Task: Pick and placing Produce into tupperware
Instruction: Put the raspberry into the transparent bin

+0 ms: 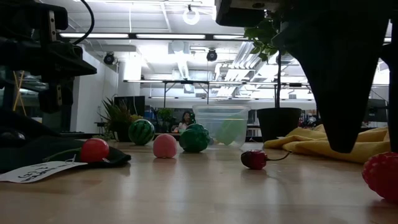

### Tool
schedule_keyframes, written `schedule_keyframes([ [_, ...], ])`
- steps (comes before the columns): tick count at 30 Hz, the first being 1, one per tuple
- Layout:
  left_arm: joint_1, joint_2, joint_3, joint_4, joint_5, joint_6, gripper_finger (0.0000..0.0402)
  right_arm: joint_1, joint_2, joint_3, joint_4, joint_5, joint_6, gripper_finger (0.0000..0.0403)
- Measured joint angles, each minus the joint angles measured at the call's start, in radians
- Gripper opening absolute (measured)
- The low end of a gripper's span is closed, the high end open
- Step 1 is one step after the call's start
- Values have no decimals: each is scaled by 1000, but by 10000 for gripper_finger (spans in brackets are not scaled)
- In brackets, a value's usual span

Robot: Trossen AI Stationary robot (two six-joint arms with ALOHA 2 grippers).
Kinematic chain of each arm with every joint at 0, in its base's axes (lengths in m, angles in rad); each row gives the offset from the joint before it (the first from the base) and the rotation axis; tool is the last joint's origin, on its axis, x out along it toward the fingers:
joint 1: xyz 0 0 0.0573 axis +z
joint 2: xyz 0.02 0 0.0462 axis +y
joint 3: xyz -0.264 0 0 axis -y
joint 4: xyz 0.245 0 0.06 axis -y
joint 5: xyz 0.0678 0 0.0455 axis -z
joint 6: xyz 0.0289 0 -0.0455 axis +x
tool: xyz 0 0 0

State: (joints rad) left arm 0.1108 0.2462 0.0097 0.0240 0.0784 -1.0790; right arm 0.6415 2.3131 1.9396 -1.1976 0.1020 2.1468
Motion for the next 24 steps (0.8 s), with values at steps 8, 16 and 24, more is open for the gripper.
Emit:
schedule_keyframes([
  [8, 0, 0, 0, 0, 0, 0, 1, 0, 19, 0, 20, -27, -8, 167],
  [16, 0, 0, 0, 0, 0, 0, 1, 0, 32, 0, 34, -33, -9, 167],
  [24, 0, 0, 0, 0, 0, 0, 1, 0, 35, 0, 29, -36, -8, 167],
])
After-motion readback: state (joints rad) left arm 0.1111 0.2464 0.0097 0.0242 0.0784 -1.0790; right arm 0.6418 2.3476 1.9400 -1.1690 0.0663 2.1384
